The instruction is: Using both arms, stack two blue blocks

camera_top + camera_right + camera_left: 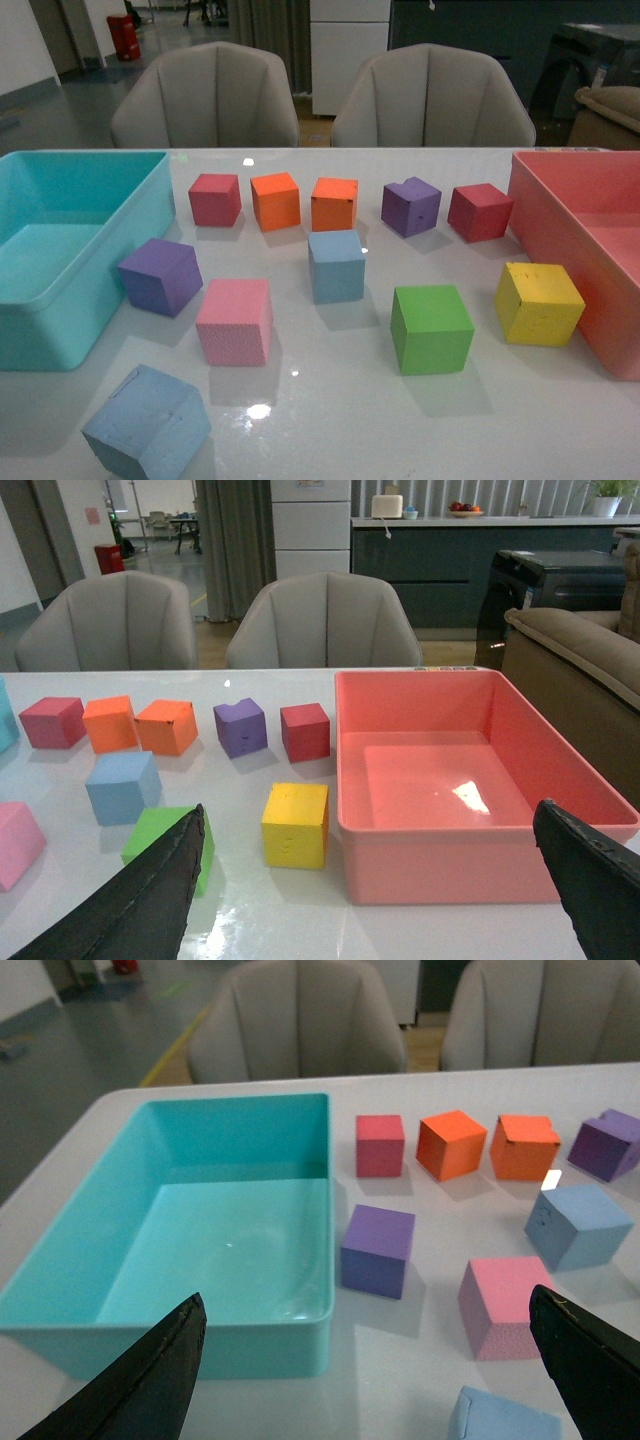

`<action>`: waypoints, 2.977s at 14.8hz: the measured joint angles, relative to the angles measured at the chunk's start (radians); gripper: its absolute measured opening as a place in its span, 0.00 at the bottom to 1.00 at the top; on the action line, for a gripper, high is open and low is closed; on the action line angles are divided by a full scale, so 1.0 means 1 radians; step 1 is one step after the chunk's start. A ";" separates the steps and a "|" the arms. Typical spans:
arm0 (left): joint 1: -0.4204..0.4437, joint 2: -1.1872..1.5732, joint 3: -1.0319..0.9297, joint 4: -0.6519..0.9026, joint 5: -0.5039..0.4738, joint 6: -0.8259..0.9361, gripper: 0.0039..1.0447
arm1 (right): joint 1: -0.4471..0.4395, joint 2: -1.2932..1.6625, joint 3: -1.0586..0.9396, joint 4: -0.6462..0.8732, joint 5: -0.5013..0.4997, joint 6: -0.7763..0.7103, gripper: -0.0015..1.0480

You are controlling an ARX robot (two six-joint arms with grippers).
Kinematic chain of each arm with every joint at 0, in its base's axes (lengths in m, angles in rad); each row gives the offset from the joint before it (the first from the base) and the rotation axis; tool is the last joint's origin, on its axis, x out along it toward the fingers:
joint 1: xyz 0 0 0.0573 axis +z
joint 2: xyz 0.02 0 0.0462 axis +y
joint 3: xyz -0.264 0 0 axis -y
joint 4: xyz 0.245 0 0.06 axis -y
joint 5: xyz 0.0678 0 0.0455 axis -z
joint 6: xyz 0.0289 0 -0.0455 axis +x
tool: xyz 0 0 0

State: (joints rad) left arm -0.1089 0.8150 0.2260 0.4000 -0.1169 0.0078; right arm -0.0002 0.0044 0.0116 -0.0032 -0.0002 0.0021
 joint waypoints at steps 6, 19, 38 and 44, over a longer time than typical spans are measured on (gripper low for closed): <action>-0.027 0.611 0.162 0.118 0.302 0.099 0.94 | 0.000 0.000 0.000 0.000 0.000 0.000 0.94; -0.002 0.910 0.218 0.193 0.409 0.079 0.94 | 0.000 0.000 0.000 0.000 0.000 0.000 0.94; -0.231 0.778 0.379 -0.015 0.293 0.068 0.39 | 0.000 0.000 0.000 0.000 0.000 0.000 0.94; -0.337 1.060 0.863 -0.229 0.215 0.073 0.38 | 0.000 0.000 0.000 0.000 0.000 0.000 0.94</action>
State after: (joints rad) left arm -0.4461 1.8751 1.0893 0.1707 0.0982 0.0807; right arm -0.0002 0.0044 0.0116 -0.0036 -0.0002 0.0025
